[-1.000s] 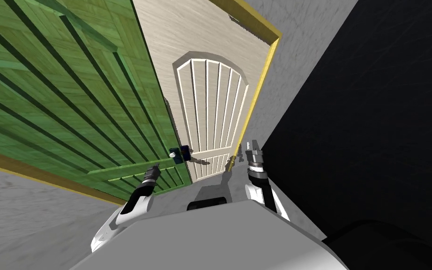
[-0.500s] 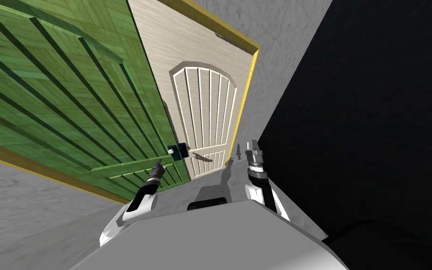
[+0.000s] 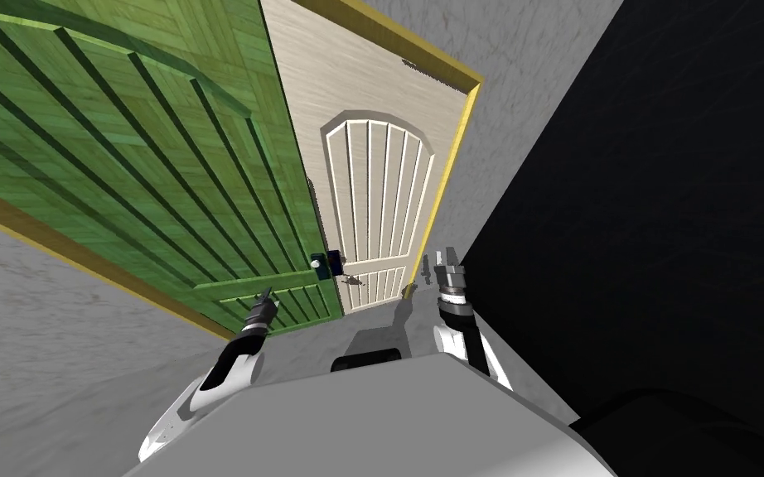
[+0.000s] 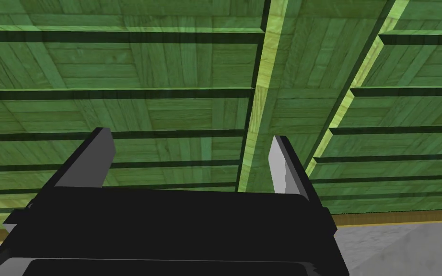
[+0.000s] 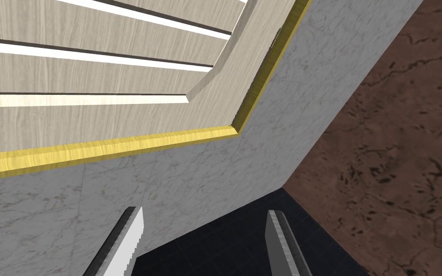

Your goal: Pull the door open

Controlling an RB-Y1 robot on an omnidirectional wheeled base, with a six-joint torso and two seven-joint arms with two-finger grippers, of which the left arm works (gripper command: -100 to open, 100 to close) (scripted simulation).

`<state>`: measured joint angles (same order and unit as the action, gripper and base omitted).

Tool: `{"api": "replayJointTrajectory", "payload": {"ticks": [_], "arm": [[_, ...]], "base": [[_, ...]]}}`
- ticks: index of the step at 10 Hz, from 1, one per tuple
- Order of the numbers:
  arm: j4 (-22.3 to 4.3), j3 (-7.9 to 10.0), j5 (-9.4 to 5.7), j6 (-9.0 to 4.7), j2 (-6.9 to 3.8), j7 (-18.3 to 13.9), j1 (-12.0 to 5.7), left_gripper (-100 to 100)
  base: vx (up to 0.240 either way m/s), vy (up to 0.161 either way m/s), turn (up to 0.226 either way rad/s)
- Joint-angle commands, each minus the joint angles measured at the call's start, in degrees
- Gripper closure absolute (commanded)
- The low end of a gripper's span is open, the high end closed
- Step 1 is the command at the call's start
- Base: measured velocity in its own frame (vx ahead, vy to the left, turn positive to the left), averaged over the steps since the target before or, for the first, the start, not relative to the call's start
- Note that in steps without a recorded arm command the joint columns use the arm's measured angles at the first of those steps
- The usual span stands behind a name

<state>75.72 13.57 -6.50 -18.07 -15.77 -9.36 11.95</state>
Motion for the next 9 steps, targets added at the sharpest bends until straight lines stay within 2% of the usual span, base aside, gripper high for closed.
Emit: {"api": "replayJointTrajectory", "payload": {"ticks": [1, 3, 6, 8, 9], "arm": [[-1.5, 0.75, -0.08, -0.63, -0.23, 0.1, -0.26, -100], [-1.5, 0.39, 0.01, -0.71, 0.09, 0.2, -1.01, -100], [-1.0, -1.29, 0.3, -0.93, 1.08, 0.3, -2.93, -100], [-0.4, -2.78, 0.55, -1.1, 1.88, 0.3, -4.39, -100], [-0.2, -2.37, 0.48, -0.93, 1.69, 0.3, -3.76, -100]], "base": [[0.142, 0.072, 0.033], [0.168, 0.027, -0.058], [0.219, -0.001, -0.118], [0.212, -0.09, -0.182], [0.106, -0.057, -0.006]]}}
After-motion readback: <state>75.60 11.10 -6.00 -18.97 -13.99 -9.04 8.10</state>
